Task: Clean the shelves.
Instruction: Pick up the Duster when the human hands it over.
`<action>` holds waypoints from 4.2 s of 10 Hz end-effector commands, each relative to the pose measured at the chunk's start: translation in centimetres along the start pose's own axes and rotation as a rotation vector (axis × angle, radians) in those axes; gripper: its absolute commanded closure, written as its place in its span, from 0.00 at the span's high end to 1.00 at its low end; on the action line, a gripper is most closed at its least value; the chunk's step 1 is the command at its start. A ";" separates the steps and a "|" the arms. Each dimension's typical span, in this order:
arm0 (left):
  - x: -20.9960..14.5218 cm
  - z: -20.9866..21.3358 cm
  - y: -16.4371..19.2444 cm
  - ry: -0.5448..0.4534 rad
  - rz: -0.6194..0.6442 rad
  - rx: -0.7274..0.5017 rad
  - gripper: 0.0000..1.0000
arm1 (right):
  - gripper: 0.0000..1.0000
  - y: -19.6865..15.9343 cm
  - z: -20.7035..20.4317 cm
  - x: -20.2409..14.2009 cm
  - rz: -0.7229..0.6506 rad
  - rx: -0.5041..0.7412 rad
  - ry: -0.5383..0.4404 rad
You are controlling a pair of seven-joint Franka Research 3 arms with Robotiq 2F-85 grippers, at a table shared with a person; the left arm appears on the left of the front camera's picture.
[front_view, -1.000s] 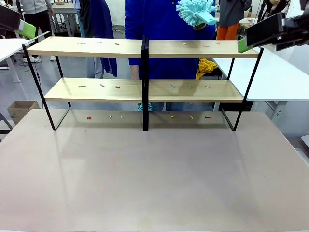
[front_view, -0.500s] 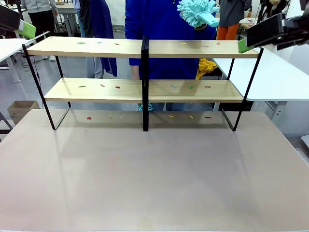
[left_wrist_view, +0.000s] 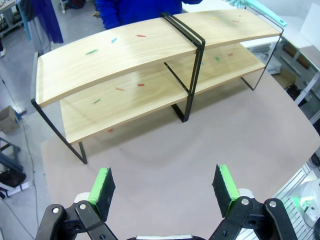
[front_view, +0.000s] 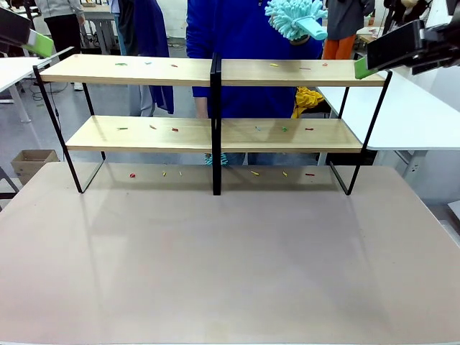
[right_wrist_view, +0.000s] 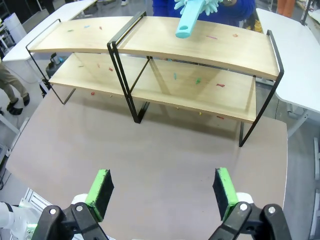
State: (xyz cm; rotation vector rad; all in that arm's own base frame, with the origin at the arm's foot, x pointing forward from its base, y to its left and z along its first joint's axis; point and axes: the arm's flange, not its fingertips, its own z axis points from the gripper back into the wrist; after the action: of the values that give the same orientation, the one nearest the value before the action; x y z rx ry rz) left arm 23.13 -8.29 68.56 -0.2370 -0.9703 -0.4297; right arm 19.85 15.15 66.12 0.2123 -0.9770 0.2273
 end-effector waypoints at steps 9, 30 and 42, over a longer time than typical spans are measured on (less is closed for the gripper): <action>0.0 0.0 -0.1 0.001 -0.006 -0.003 1.00 | 1.00 -13.1 5.8 -0.8 -0.937 1.050 -0.281; 0.0 0.0 -0.1 0.001 -0.006 -0.003 1.00 | 1.00 -29.4 -16.5 18.7 -0.477 0.773 0.356; 0.0 0.0 -0.1 0.001 -0.006 -0.003 1.00 | 1.00 -24.7 -24.7 25.4 -0.571 0.903 0.458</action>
State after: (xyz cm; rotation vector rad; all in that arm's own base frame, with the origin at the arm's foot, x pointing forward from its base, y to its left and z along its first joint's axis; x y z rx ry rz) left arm 23.13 -8.31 68.53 -0.2373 -0.9696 -0.4306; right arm 60.13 0.36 72.06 1.1834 -0.2458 0.1470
